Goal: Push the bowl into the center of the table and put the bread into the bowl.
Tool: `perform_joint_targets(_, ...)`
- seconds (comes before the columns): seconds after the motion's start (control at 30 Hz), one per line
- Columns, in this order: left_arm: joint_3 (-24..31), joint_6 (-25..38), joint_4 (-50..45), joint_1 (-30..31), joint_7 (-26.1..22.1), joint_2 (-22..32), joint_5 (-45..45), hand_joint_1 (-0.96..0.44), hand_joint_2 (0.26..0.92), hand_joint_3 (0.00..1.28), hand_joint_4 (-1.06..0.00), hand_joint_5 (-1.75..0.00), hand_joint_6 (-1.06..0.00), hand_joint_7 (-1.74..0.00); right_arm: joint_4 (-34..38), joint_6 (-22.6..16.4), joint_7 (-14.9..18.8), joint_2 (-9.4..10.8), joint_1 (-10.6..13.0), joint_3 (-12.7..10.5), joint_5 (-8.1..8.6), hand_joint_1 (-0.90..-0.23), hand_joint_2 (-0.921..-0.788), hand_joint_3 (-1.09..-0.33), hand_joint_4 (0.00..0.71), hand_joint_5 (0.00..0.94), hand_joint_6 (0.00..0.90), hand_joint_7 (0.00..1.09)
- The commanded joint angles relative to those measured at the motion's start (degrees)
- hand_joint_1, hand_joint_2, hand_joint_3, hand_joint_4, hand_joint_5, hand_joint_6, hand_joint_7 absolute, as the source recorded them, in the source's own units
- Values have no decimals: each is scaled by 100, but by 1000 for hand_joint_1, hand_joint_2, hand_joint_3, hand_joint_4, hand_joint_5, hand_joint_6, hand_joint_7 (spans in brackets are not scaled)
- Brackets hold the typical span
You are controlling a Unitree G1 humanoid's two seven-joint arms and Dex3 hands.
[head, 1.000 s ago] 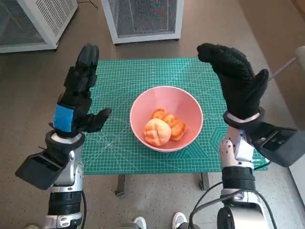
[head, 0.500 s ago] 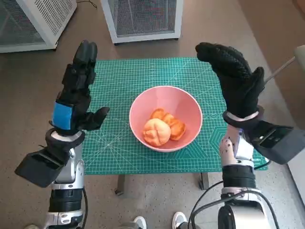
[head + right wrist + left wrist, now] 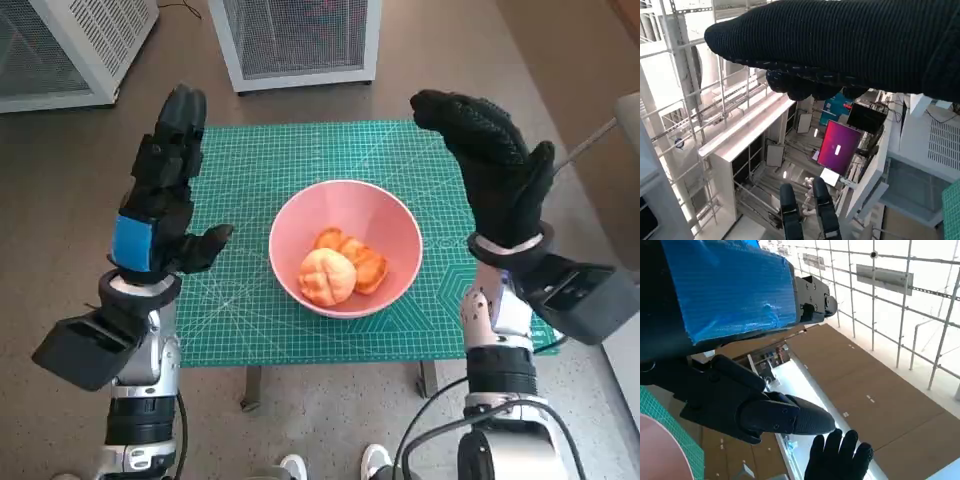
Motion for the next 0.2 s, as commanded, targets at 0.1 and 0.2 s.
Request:
perform_joint_targets(0.1,-65,77,-156,94,-172,-41,-263,-373,920,59,-93,-3,-190,-48,42,6,21,-38,113,19,3,-571,-921,-600,370,0,41,719)
perform_joint_targets(0.2,-80,84,-163,92,-237,-43,-328,-291,921,48,-92,-2,-188,-42,12,2,3,-33,130,34,-19,-569,-921,-607,369,0,39,721)
